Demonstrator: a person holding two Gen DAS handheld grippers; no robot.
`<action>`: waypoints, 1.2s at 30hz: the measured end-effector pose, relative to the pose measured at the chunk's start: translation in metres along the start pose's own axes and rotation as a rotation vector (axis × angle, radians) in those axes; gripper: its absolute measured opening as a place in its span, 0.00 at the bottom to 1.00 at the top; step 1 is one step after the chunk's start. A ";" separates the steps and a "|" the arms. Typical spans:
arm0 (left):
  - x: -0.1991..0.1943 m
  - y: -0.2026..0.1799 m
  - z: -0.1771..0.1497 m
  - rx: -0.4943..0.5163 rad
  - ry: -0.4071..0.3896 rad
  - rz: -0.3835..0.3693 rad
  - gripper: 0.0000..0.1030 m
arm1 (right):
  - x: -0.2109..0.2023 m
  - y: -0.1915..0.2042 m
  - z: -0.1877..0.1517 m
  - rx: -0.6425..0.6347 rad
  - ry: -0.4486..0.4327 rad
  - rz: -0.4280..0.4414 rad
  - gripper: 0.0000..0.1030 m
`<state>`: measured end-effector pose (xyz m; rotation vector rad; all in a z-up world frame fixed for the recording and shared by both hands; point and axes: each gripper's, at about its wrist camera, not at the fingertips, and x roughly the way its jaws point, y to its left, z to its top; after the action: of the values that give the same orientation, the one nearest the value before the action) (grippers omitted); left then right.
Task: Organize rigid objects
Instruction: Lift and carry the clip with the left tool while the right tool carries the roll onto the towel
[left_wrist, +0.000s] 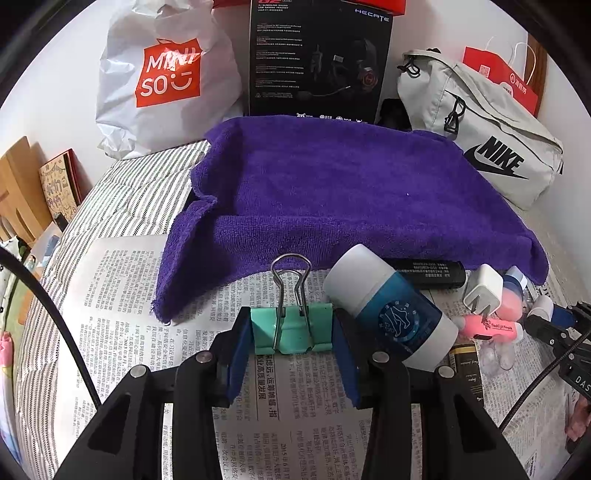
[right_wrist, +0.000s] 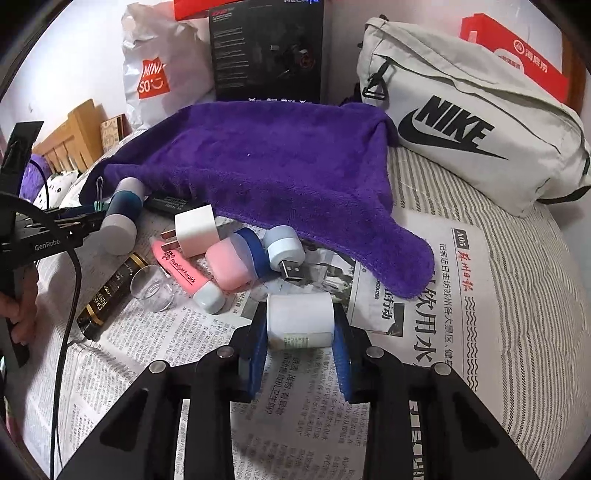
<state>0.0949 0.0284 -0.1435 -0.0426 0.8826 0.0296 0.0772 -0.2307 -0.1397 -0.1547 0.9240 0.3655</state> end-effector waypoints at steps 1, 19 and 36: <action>-0.001 0.000 0.000 0.003 0.002 -0.001 0.38 | -0.001 -0.001 0.000 -0.002 0.005 0.001 0.30; -0.041 0.020 0.006 -0.087 -0.034 -0.079 0.38 | -0.032 -0.030 0.036 0.089 -0.030 0.046 0.30; -0.009 0.040 0.073 -0.138 -0.075 -0.199 0.38 | 0.019 -0.045 0.117 0.082 -0.112 0.027 0.30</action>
<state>0.1437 0.0718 -0.0913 -0.2561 0.7973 -0.0937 0.1920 -0.2347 -0.0862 -0.0466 0.8295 0.3570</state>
